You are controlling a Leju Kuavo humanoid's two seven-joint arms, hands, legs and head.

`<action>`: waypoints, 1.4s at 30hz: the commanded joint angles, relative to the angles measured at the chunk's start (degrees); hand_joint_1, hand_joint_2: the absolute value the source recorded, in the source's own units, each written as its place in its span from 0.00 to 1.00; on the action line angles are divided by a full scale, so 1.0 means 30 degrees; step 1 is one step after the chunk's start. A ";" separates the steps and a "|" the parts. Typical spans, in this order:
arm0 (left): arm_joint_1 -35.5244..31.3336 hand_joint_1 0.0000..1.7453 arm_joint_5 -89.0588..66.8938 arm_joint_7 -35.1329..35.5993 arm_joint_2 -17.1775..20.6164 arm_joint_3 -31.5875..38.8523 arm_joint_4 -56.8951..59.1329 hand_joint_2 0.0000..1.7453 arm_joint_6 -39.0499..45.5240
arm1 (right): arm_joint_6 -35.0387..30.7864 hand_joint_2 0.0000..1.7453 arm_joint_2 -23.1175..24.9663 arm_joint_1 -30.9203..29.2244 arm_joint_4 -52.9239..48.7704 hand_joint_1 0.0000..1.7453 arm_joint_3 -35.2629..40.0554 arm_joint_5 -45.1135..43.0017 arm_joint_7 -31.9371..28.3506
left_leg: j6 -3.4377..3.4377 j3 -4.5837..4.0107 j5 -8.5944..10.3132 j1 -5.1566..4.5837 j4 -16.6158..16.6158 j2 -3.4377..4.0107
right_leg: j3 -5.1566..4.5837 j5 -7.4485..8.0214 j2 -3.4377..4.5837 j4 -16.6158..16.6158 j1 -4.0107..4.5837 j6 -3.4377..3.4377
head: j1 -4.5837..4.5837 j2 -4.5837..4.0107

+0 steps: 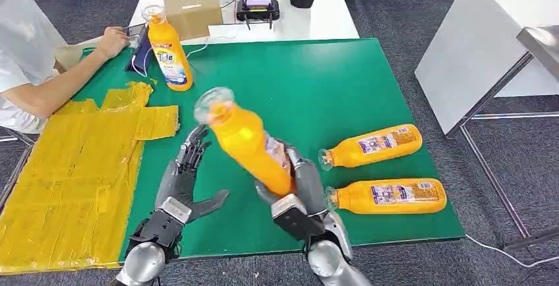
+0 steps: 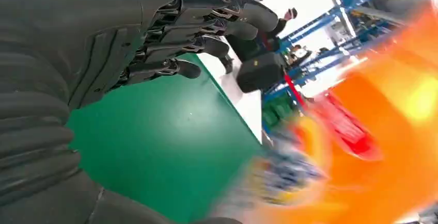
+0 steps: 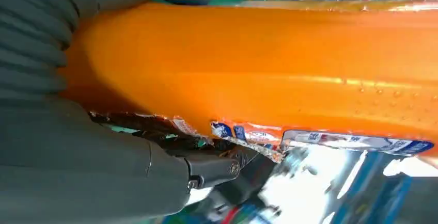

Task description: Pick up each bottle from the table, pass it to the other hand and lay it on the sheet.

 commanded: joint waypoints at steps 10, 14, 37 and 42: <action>-0.1095 0.00 0.0686 0.0067 0.0507 -0.0714 0.1119 1.00 -0.0307 | -0.1656 1.00 -0.0613 -0.1589 0.3457 1.00 0.4546 0.2454 0.0046 | -0.0018 0.0054 -0.0013 0.0013 -0.0015 -0.0046 | 0.0062 -0.0013 0.0057 -0.0026 -0.0002 -0.0029 | 0.0000 0.0000; -0.1102 0.00 0.1564 -0.0180 0.0325 -0.0362 0.1238 1.00 -0.0439 | -0.2042 1.00 -0.0546 -0.1714 0.3858 1.00 0.4863 0.2697 0.0438 | -0.0030 0.0091 -0.0029 0.0038 -0.0015 -0.0064 | 0.0103 -0.0026 0.0089 -0.0038 0.0017 -0.0042 | 0.0000 0.0000; -0.0538 1.00 0.5364 -0.1371 0.0263 0.0170 0.0296 1.00 -0.2520 | -0.1655 1.00 -0.0591 -0.2084 0.4937 1.00 0.4930 0.2329 0.1030 | -0.0017 0.0054 -0.0017 0.0026 -0.0008 -0.0064 | 0.0059 -0.0019 0.0053 -0.0030 0.0008 -0.0027 | 0.0000 0.0000; -0.0539 1.00 0.5632 -0.1502 0.0263 0.0122 0.0248 1.00 -0.2952 | -0.1541 1.00 -0.0643 -0.2073 0.4809 1.00 0.5014 0.2426 0.1071 | -0.0023 0.0078 -0.0024 0.0036 -0.0015 -0.0085 | 0.0089 -0.0029 0.0066 -0.0039 0.0013 -0.0037 | 0.0000 0.0000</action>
